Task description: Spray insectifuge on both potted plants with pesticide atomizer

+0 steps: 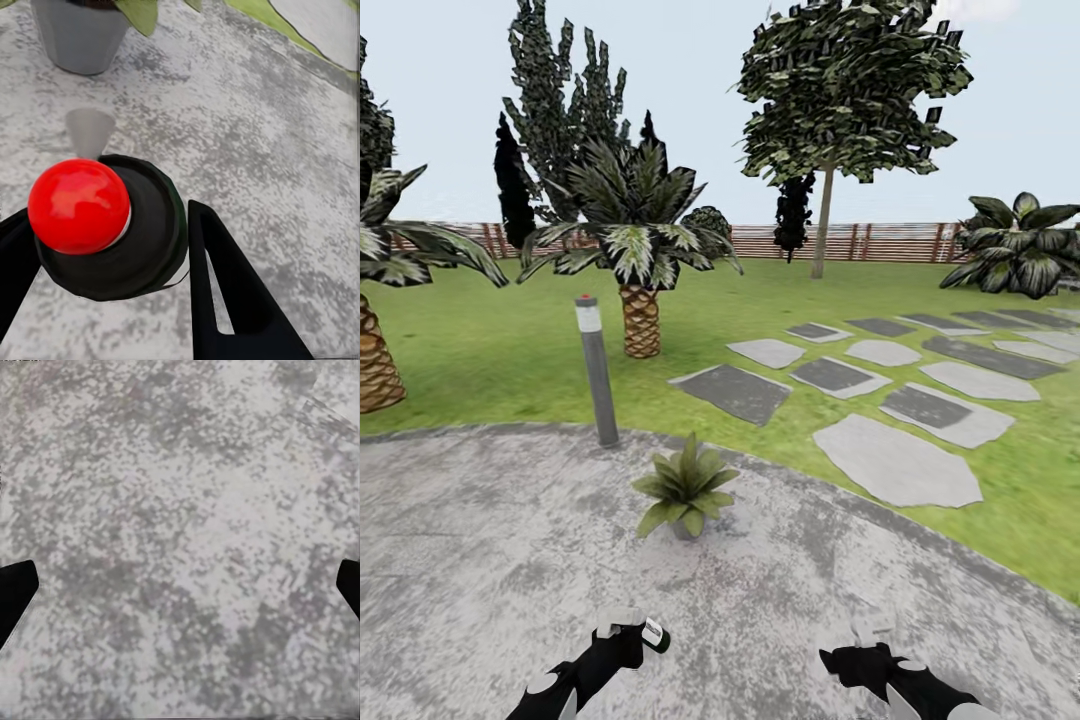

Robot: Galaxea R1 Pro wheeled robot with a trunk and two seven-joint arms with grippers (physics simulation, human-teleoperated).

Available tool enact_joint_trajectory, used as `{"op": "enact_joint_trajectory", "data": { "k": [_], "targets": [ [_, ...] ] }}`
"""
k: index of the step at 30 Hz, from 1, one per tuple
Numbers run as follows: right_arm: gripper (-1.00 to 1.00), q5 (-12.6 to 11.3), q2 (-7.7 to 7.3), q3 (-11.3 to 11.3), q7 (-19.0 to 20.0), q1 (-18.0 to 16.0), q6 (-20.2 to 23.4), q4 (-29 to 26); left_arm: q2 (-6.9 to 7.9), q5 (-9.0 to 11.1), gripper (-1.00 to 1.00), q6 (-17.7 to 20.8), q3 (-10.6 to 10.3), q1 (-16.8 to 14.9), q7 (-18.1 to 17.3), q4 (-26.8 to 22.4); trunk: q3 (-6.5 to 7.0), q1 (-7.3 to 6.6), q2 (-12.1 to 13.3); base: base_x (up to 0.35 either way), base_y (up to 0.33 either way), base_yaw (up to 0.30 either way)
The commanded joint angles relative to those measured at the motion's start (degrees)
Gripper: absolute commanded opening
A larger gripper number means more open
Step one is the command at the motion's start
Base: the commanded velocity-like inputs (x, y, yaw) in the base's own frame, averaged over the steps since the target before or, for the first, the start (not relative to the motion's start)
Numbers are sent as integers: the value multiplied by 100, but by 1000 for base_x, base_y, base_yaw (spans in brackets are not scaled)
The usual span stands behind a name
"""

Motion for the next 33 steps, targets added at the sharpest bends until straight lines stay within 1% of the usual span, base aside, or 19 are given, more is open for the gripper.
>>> {"op": "enact_joint_trajectory", "data": {
  "k": [1,25,29,33],
  "targets": [
    [100,-60,-2,48,18,-7,-21,10,-5,-58,-100,-32,46,-4,-24,-8,-6,-1,-2,12,310,-287],
    [100,-60,-2,48,18,-7,-21,10,-5,-58,-100,-30,49,-4,-24,-6,-6,-1,-2,1,313,-274],
    [100,-60,-2,48,18,-7,-21,10,-5,-58,-100,-27,53,-4,-24,-7,-6,-1,-2,0,314,-175],
    [100,-60,-2,53,18,-7,-21,10,-5,-58,-100,-29,50,-4,-24,-6,-6,-1,-2,0,314,-23]
  ]
}}
